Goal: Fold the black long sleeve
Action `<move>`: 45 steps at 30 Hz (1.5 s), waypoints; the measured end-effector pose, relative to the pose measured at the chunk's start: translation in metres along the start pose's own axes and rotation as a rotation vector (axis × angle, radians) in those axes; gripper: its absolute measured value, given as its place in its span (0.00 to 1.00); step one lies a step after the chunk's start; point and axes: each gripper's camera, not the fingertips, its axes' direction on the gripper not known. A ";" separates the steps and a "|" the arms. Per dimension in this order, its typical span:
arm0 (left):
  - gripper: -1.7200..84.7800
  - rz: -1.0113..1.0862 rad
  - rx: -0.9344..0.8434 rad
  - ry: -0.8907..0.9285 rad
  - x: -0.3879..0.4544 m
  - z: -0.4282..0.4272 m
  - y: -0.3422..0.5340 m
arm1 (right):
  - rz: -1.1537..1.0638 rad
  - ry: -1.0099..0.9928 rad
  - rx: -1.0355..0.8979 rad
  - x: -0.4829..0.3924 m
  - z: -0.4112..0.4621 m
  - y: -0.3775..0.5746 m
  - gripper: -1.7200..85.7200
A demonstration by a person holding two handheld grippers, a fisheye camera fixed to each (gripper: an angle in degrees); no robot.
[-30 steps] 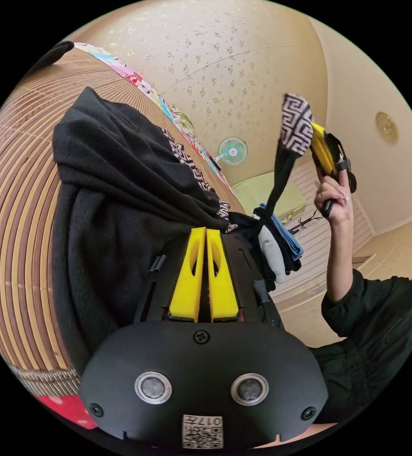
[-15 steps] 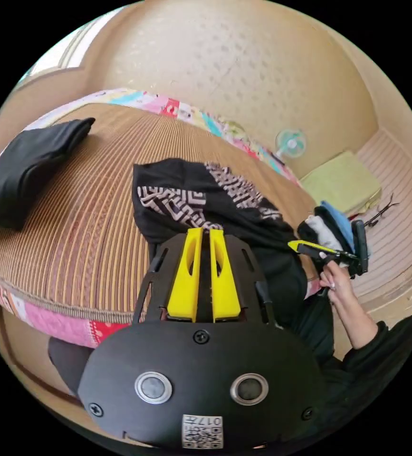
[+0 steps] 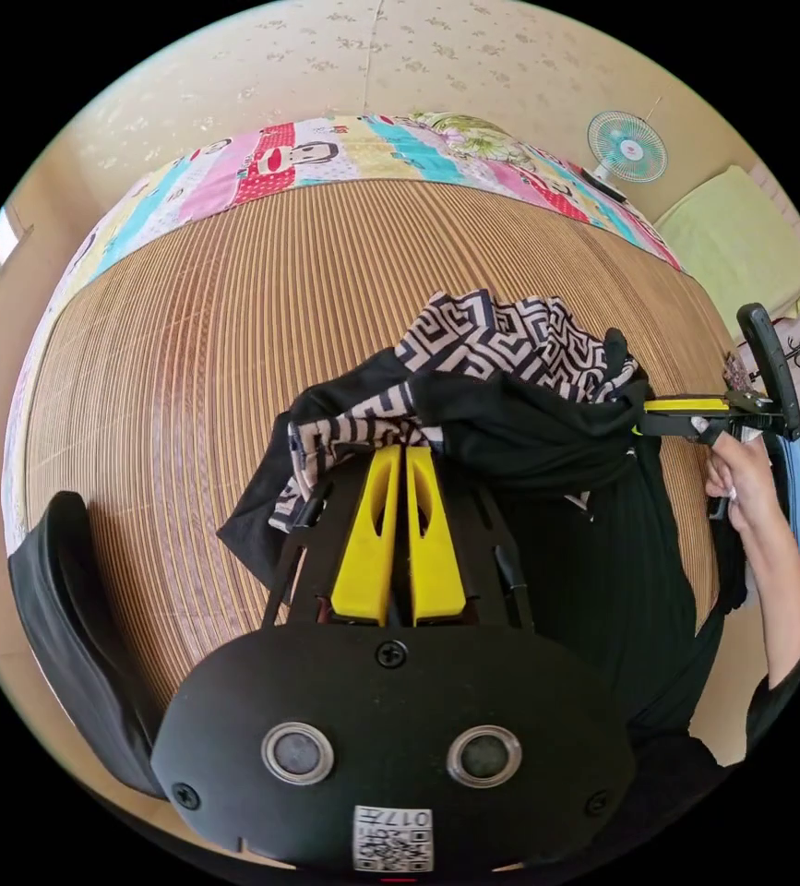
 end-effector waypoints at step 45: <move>0.01 -0.075 0.422 1.079 -0.123 -0.286 0.503 | -0.168 -0.543 0.424 0.064 -0.223 0.508 0.03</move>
